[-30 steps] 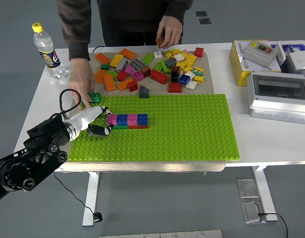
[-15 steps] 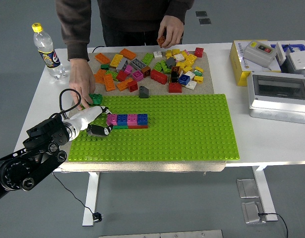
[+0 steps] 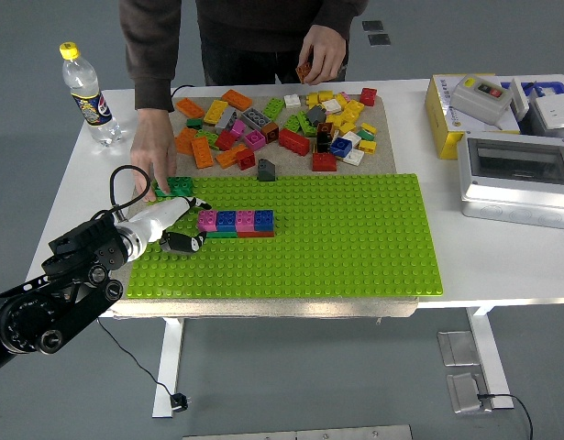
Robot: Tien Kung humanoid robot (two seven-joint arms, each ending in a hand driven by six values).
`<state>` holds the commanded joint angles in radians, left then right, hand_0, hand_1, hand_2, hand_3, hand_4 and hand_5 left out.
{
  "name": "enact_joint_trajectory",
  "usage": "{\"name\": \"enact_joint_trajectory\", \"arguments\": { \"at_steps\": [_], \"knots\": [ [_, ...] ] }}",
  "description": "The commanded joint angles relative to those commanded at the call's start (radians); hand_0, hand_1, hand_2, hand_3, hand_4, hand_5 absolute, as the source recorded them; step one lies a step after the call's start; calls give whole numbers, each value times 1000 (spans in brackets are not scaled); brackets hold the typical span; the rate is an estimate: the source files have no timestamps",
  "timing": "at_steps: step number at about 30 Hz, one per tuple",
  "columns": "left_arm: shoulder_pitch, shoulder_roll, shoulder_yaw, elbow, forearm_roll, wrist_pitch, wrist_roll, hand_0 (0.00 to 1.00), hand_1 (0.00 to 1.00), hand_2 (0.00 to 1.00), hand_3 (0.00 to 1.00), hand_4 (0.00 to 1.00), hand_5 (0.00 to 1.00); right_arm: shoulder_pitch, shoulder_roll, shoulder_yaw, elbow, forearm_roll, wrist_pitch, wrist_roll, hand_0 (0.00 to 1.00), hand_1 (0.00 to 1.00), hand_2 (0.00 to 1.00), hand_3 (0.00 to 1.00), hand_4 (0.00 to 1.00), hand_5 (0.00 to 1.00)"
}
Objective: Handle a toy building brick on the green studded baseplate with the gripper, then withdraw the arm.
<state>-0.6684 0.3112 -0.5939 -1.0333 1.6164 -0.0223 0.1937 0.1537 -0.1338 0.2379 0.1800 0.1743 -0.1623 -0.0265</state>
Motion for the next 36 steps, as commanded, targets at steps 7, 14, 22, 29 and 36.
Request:
{"name": "enact_joint_trajectory", "arguments": {
  "at_steps": [7,14,22,29,36],
  "knots": [
    [-3,16,-7,-18,-4,-18,5,998,985,998,900,684,280,-1,0,15,0,-13,-1,-2,705,695,757,717,441,844],
    [0,28,-35,-34,9,-19,13,998,987,998,909,745,352,-1,0,32,0,-33,-2,-5,706,695,756,717,441,844],
    [27,75,-117,-130,45,-28,30,998,986,996,848,793,426,-1,-4,43,0,-42,-3,-5,706,695,755,717,442,844],
    [83,139,-194,-269,96,-28,52,998,981,987,695,839,615,-4,-7,48,0,-40,-3,-3,706,695,753,716,443,843],
    [93,145,-170,-320,149,-26,73,998,983,987,646,835,685,-4,-7,72,0,-64,-6,-6,707,695,753,716,444,841]
  ]
}}
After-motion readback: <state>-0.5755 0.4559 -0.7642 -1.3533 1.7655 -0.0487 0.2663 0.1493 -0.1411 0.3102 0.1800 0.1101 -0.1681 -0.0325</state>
